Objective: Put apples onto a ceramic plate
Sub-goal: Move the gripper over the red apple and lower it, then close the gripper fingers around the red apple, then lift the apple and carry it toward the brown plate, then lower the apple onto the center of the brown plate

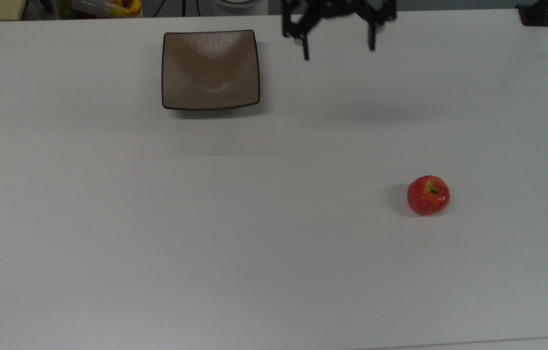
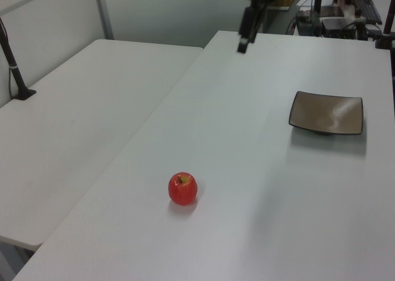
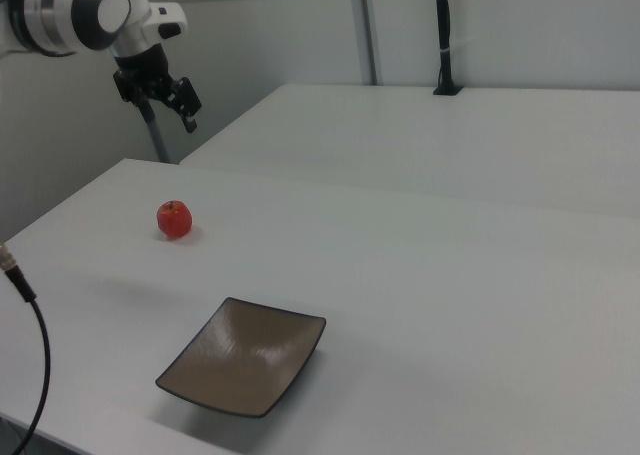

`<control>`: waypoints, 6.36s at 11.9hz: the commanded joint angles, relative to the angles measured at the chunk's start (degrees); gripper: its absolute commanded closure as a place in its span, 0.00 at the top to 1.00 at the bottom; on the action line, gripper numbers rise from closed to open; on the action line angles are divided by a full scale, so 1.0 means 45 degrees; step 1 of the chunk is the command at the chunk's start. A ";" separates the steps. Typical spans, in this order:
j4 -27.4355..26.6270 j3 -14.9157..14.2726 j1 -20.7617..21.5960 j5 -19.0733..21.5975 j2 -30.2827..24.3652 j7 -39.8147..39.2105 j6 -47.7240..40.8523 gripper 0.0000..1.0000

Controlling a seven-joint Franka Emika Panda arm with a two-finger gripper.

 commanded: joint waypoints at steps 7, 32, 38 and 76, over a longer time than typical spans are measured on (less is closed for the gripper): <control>0.1301 -0.0100 0.2262 -0.2043 0.4580 0.3094 0.4797 1.00; 0.1458 0.0719 0.2870 -0.5872 0.7651 0.4522 0.8612 0.14; 0.0424 0.0837 0.2519 -0.5540 0.5390 0.4542 0.7931 0.14; -1.4303 -0.0276 -0.3986 -0.0069 -0.4833 -1.0107 0.7203 0.24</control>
